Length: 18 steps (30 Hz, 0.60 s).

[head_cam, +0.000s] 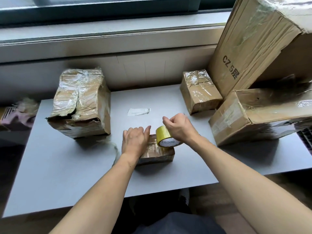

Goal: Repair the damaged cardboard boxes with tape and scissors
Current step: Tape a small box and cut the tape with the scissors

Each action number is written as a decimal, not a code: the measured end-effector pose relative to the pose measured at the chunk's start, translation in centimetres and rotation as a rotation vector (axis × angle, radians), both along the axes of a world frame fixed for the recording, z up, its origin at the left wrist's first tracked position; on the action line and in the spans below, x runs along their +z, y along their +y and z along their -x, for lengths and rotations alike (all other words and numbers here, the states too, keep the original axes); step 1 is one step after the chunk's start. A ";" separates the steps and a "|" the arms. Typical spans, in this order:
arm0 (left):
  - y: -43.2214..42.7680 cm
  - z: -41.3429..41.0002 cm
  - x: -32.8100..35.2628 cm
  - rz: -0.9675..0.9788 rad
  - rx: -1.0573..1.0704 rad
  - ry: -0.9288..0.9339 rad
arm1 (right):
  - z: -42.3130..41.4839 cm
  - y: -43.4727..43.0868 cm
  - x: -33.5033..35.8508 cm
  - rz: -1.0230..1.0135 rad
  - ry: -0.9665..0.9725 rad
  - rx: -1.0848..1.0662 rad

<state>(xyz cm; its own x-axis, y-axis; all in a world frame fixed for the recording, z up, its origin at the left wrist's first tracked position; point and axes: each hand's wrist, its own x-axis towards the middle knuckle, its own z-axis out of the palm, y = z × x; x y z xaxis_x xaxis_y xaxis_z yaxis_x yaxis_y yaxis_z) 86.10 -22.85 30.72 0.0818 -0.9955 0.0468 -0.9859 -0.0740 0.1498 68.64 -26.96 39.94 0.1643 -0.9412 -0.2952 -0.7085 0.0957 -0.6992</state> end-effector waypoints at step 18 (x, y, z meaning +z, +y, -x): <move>-3.7 5.7 3.3 -0.045 -0.227 0.171 | 4.4 0.4 -3.1 0.033 0.192 0.030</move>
<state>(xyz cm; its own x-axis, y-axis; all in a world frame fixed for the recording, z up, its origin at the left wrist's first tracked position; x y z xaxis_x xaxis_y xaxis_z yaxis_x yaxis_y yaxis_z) 80.35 -26.54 34.05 -0.1401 -0.9901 0.0065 -0.9389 0.1350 0.3166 64.22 -26.56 36.81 0.1366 -0.9465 -0.2925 -0.8312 0.0511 -0.5536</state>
